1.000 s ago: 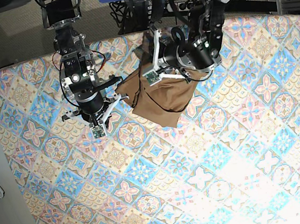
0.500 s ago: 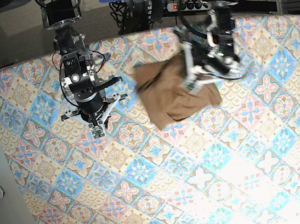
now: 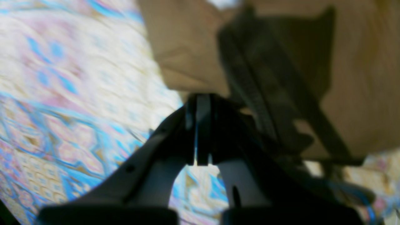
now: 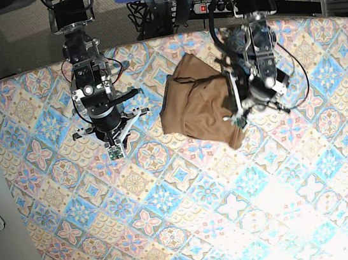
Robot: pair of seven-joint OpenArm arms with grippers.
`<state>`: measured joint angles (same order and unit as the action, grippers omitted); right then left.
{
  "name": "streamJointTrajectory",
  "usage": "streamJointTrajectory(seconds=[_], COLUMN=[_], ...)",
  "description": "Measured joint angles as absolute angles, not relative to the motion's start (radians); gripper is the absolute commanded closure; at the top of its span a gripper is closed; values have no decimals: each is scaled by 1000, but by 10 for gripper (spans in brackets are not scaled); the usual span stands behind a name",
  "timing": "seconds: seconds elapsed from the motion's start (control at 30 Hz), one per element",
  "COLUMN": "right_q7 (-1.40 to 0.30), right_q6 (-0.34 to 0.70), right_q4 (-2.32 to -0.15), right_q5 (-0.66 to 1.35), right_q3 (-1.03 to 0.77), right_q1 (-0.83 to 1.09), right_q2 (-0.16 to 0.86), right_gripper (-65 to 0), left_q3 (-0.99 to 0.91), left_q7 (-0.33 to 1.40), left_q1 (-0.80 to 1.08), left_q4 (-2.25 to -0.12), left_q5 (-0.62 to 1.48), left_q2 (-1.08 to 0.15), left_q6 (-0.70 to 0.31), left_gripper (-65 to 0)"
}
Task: Layout the t-shirt on the table in an organized manner, then fold the t-shirt properly
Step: 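Lift the right gripper away and tuck the bundle edge with the left gripper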
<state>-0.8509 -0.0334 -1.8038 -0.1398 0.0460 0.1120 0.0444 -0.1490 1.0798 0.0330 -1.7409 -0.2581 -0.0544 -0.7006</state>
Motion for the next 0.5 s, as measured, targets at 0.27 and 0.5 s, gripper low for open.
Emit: streamJointTrajectory(seconds=[0.27,0.5], right_q7=[-851,-851], right_q6=[-33,-33], right_q4=[-1808,-1810], right_q5=[-141,-142], right_q3=[48,45], right_q1=[117,116], right_q2=[44,44], right_gripper=[0,0], left_q3=[-156,-156], left_q7=[1034,1010], left_q1=[-101,-208], left_q4=[-1613,-1481], left_q5=[-319,-336], left_q2=[-53,12], left_q6=[-704,-703], left_gripper=[0,0])
